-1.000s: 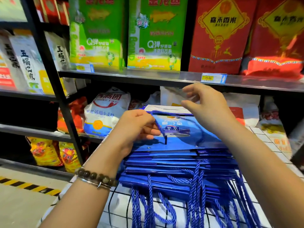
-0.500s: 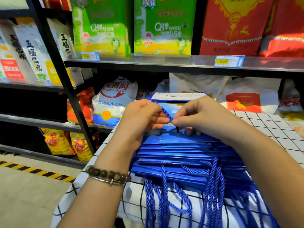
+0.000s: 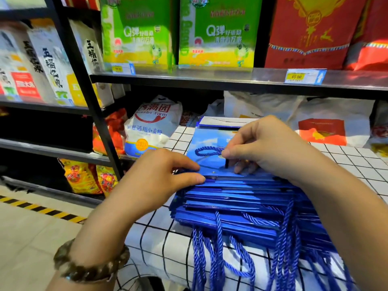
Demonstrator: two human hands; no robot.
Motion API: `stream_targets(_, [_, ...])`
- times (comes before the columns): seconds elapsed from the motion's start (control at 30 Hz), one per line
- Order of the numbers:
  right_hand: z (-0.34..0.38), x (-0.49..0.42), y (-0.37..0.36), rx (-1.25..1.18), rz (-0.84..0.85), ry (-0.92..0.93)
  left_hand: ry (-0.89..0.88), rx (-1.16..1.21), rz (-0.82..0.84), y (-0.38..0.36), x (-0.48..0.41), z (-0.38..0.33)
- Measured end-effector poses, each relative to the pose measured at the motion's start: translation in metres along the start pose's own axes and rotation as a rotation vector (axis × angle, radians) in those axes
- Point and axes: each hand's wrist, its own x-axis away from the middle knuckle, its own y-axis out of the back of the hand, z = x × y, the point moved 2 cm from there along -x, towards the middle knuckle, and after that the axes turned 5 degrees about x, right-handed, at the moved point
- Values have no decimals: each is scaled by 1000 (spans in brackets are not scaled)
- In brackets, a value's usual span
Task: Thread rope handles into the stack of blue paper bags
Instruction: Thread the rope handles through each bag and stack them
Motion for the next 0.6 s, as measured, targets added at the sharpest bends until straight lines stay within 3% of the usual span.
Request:
stream_targets(0.27, [-2,-5,-15,89,38,-31,8,38,84,-2,-1,-9])
stream_targets(0.43, [-8,-5,-14,86,28,-42,40,58,51,-1,-4,-11])
stream_targets(0.6, [-8,-4,-10,67,32,-44,-105,-124,-30,-4,2,-11])
